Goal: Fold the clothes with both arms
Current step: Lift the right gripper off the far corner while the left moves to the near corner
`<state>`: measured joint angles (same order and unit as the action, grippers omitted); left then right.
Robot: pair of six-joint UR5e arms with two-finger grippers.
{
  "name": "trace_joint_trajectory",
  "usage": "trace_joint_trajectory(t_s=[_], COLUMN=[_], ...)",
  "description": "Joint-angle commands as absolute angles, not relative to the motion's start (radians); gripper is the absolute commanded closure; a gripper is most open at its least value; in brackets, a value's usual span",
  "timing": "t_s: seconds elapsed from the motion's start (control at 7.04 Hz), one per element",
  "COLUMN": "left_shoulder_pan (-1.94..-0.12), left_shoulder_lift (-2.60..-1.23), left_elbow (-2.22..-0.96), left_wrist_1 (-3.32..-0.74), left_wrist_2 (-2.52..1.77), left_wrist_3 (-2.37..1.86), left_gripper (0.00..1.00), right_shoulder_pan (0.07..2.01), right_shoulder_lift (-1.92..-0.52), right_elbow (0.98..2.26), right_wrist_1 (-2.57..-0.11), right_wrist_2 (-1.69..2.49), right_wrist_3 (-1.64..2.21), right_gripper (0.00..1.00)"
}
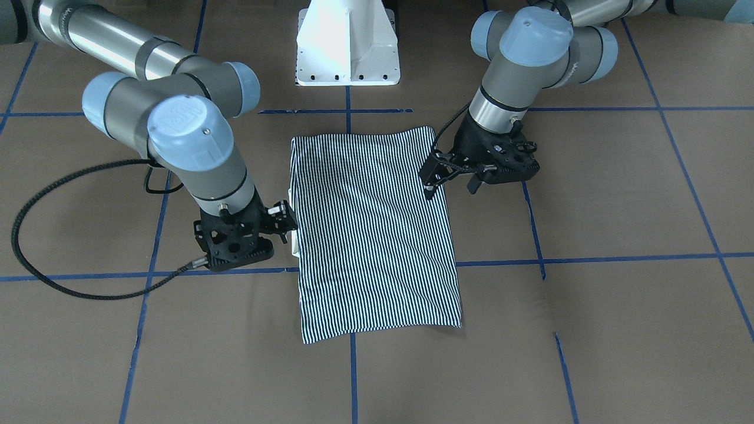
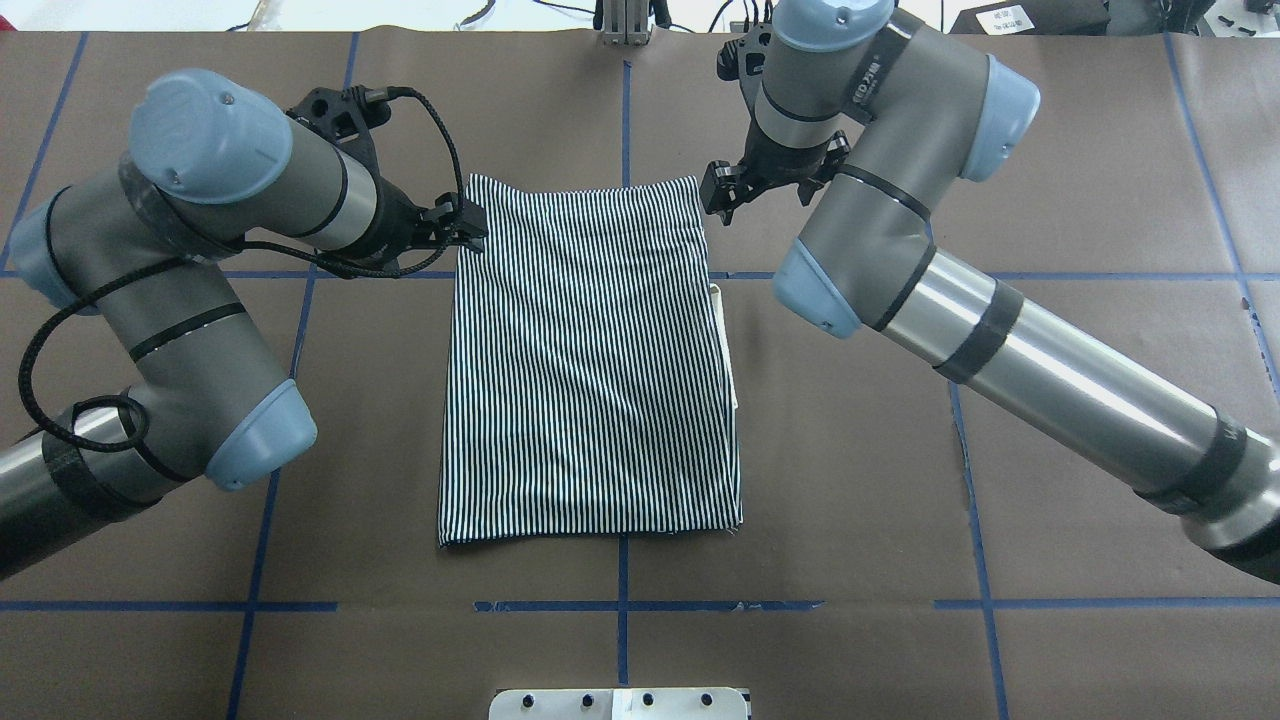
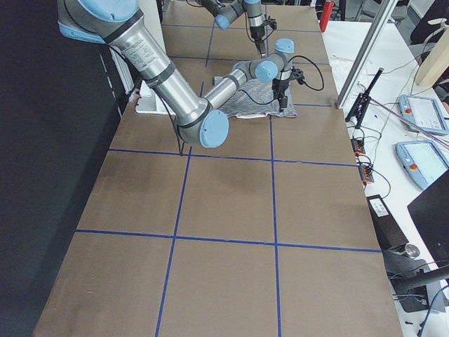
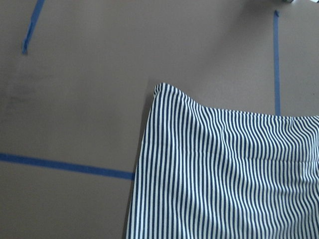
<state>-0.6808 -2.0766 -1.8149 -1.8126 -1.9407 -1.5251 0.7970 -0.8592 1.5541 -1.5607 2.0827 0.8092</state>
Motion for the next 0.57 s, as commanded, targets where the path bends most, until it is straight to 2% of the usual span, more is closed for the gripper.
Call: trace_joint_trajectory(t_s=[0.0,0.28,0.43], left_shoulder_pan=[-0.515,-0.379,-0.338], left_shoulder_lift=[-2.042,-2.040,-1.986], left_elbow=[-1.894,-1.939,-1.940], left_wrist_1=[-1.699,-1.550,-1.554], left_wrist_2=[-1.820,-1.703,-1.672], left_wrist_3=[-1.762,-1.909,-1.968], left_gripper=[0.00,0.00,0.02], right_shoulder_pan=[0.752,0.730,0.724], right_shoulder_lift=[-0.946,-0.945,-0.942], right_elbow=[1.709,1.709,1.704], right_wrist_1=[-1.557,-1.552,-1.552], right_wrist_2=[2.122,2.115,2.114], right_wrist_3=[1.027,1.051,1.051], right_gripper=[0.00,0.00,0.00])
